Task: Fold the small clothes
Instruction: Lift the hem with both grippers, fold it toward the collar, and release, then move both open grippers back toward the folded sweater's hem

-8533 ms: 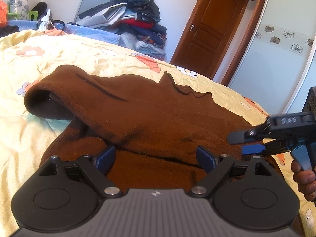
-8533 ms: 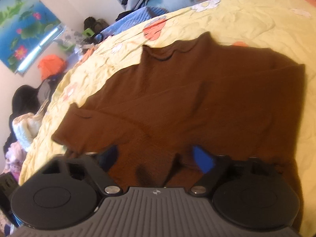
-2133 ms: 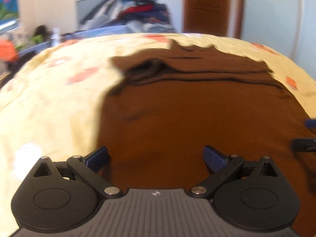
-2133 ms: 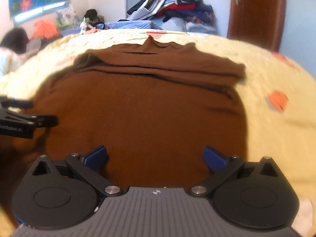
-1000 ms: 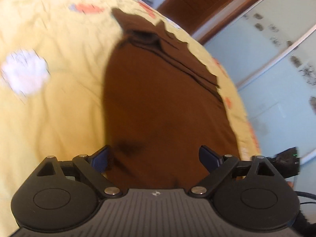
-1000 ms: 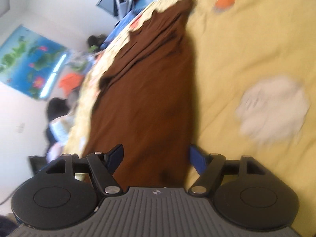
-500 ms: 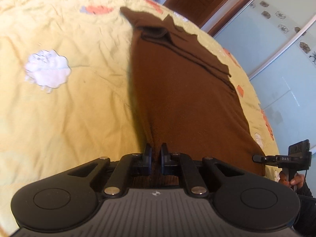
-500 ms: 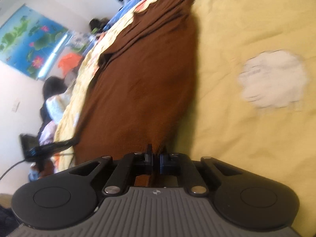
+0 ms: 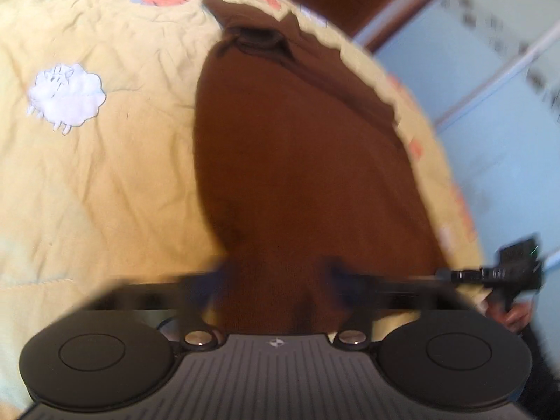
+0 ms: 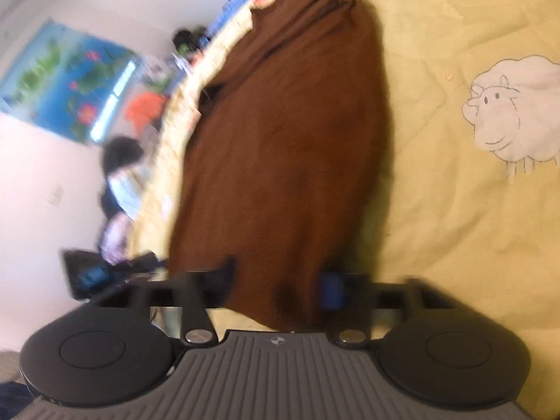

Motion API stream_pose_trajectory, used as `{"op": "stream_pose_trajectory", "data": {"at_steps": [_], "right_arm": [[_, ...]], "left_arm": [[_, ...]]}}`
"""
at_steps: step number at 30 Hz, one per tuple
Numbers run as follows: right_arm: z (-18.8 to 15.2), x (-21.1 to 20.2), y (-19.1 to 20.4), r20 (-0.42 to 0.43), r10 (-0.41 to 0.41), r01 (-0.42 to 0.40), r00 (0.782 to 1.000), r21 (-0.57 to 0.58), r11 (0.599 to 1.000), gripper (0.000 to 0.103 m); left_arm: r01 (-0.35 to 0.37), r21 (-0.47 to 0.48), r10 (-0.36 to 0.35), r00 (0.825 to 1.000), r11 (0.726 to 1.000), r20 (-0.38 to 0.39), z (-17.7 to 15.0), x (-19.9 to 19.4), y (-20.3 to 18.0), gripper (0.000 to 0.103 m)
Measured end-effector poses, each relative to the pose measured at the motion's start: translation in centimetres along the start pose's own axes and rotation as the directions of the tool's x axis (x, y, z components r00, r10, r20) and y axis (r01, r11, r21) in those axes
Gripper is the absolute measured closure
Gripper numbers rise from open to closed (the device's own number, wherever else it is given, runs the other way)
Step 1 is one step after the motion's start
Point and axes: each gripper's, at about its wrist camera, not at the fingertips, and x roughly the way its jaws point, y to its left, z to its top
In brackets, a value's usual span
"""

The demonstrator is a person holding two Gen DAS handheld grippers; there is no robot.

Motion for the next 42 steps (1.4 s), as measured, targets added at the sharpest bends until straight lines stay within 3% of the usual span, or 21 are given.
{"op": "stream_pose_trajectory", "data": {"at_steps": [5, 8, 9, 10, 11, 13, 14, 15, 17, 19, 20, 22, 23, 24, 26, 28, 30, 35, 42], "right_arm": [[-1.1, -2.7, -0.7, 0.071, -0.118, 0.123, 0.991, -0.078, 0.989, 0.094], [-1.2, -3.3, -1.8, 0.058, -0.100, 0.103, 0.993, -0.051, 0.993, 0.096], [-0.9, -3.2, -1.5, 0.053, -0.118, 0.121, 0.992, -0.062, 0.991, 0.092], [-0.3, -3.2, -0.7, 0.058, -0.151, 0.155, 0.987, -0.076, 0.985, 0.075], [0.5, -3.5, 0.2, 0.100, -0.194, 0.202, 0.976, -0.080, 0.976, 0.055], [2.0, -4.2, 2.4, 0.278, -0.217, 0.254, 0.936, -0.102, 0.962, 0.031], [2.9, -3.9, 3.7, 0.349, -0.200, 0.261, 0.915, -0.136, 0.956, 0.022], [3.9, -3.0, 4.9, 0.393, -0.172, 0.254, 0.903, -0.166, 0.953, 0.019], [5.8, 0.0, 6.7, 0.421, -0.127, 0.228, 0.898, -0.198, 0.953, 0.009], [7.6, 4.3, 7.6, 0.406, -0.100, 0.205, 0.909, -0.225, 0.953, 0.007], [8.3, 6.4, 7.7, 0.396, -0.127, 0.227, 0.909, -0.217, 0.949, 0.007], [8.7, 10.1, 7.7, 0.375, -0.247, 0.345, 0.894, -0.221, 0.912, 0.007], [8.3, 11.5, 7.5, 0.369, -0.311, 0.417, 0.876, -0.255, 0.872, 0.005], [7.2, 12.2, 8.0, 0.417, -0.329, 0.483, 0.847, -0.349, 0.803, 0.002], [4.4, 13.3, 8.3, 0.460, -0.425, 0.621, 0.779, -0.476, 0.623, 0.000], [2.9, 11.4, 7.4, 0.436, -0.410, 0.590, 0.801, -0.461, 0.663, 0.000], [1.7, 10.1, 6.6, 0.446, -0.409, 0.595, 0.796, -0.456, 0.661, 0.000], [0.8, 10.1, 6.6, 0.467, -0.428, 0.622, 0.774, -0.434, 0.651, 0.000], [-0.4, 8.9, 7.3, 0.471, -0.431, 0.627, 0.770, -0.430, 0.650, 0.000]], "left_arm": [[-0.107, 0.101, 0.106, 0.994, 0.989, 0.013, -1.6, -1.7, 0.2, 0.093], [-0.125, 0.142, 0.122, 0.992, 0.982, 0.028, -1.0, -3.0, 0.0, 0.086], [-0.149, 0.137, 0.142, 0.988, 0.979, 0.055, -0.1, -3.6, -0.2, 0.081], [-0.180, 0.129, 0.168, 0.981, 0.975, 0.100, 0.9, -4.4, -0.5, 0.063], [-0.214, 0.129, 0.191, 0.967, 0.968, 0.169, 2.0, -5.1, -1.1, 0.037], [-0.269, 0.146, 0.207, 0.917, 0.952, 0.340, 3.9, -5.6, -2.9, 0.010], [-0.286, 0.163, 0.201, 0.892, 0.944, 0.404, 5.0, -5.1, -4.2, 0.009], [-0.285, 0.179, 0.186, 0.883, 0.942, 0.431, 5.9, -4.0, -5.5, 0.009], [-0.288, 0.205, 0.172, 0.878, 0.935, 0.446, 7.3, -0.5, -7.9, 0.009], [-0.337, 0.246, 0.217, 0.885, 0.909, 0.412, 7.8, 4.4, -9.7, 0.009], [-0.363, 0.279, 0.243, 0.890, 0.889, 0.386, 7.5, 6.7, -10.2, 0.009], [-0.445, 0.320, 0.340, 0.879, 0.837, 0.333, 6.2, 10.4, -10.2, 0.009], [-0.459, 0.323, 0.344, 0.870, 0.828, 0.354, 4.9, 10.9, -9.6, 0.007], [-0.461, 0.310, 0.330, 0.859, 0.831, 0.392, 3.7, 10.3, -9.0, 0.006], [-0.437, 0.292, 0.324, 0.873, 0.851, 0.363, 2.8, 9.0, -8.1, 0.005], [-0.446, 0.303, 0.323, 0.867, 0.842, 0.380, 1.3, 7.9, -7.4, 0.005], [-0.443, 0.310, 0.306, 0.863, 0.841, 0.403, 0.1, 7.5, -7.1, 0.005], [-0.445, 0.285, 0.322, 0.864, 0.849, 0.388, 0.7, 8.6, -7.8, 0.000], [-0.446, 0.280, 0.325, 0.862, 0.850, 0.388, 1.1, 9.1, -8.1, 0.000]]}}
